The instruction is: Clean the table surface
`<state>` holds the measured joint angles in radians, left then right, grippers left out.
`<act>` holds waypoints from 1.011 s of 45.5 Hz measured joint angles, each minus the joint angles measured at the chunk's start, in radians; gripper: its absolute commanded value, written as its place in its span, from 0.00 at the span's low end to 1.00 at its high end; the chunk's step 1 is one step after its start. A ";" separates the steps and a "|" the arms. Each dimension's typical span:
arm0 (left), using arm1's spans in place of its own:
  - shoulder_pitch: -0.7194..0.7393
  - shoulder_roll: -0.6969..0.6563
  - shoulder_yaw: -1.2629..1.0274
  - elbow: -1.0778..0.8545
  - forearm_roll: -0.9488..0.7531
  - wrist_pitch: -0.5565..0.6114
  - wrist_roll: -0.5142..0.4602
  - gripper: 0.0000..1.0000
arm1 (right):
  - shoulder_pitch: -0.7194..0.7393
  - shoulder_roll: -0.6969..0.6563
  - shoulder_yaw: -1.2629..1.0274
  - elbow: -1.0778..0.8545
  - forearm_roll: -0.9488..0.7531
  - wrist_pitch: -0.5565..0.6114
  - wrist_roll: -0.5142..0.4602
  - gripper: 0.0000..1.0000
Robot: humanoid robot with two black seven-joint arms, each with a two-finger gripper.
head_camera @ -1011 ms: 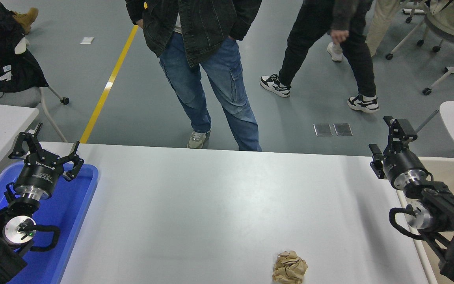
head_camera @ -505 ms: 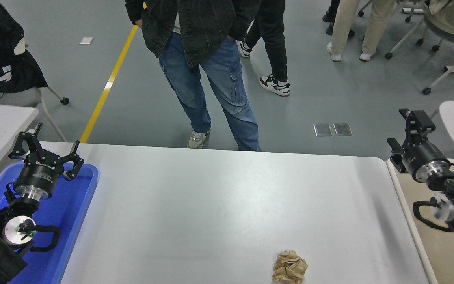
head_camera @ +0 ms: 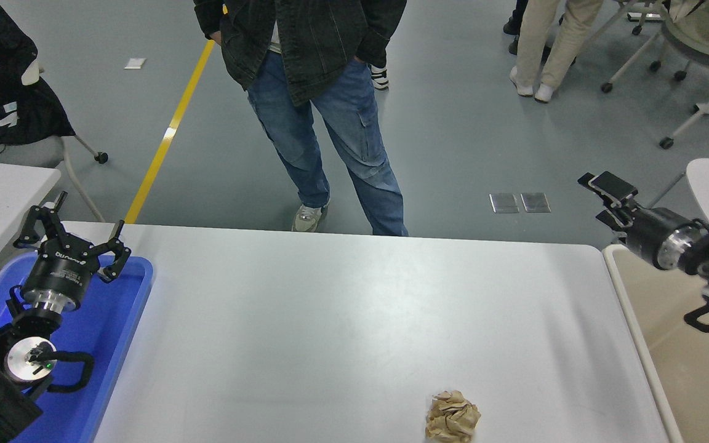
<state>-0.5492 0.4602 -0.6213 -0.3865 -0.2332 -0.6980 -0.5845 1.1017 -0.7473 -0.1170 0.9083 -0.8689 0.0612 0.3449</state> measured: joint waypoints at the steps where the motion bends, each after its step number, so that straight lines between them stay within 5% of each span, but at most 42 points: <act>1: 0.000 0.000 0.000 0.000 0.000 0.000 0.000 1.00 | 0.014 0.000 -0.013 0.003 -0.021 0.014 0.000 0.97; 20: 0.000 0.000 0.000 0.000 0.000 0.000 0.000 1.00 | 0.224 0.118 -0.217 0.048 -0.313 0.280 0.000 0.97; 46: 0.000 0.000 0.000 0.000 0.000 0.000 0.000 1.00 | 0.365 0.433 -0.501 0.096 -0.483 0.348 0.002 0.97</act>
<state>-0.5491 0.4601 -0.6213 -0.3867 -0.2331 -0.6980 -0.5844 1.4671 -0.3143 -0.6183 1.0038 -1.3515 0.4095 0.3466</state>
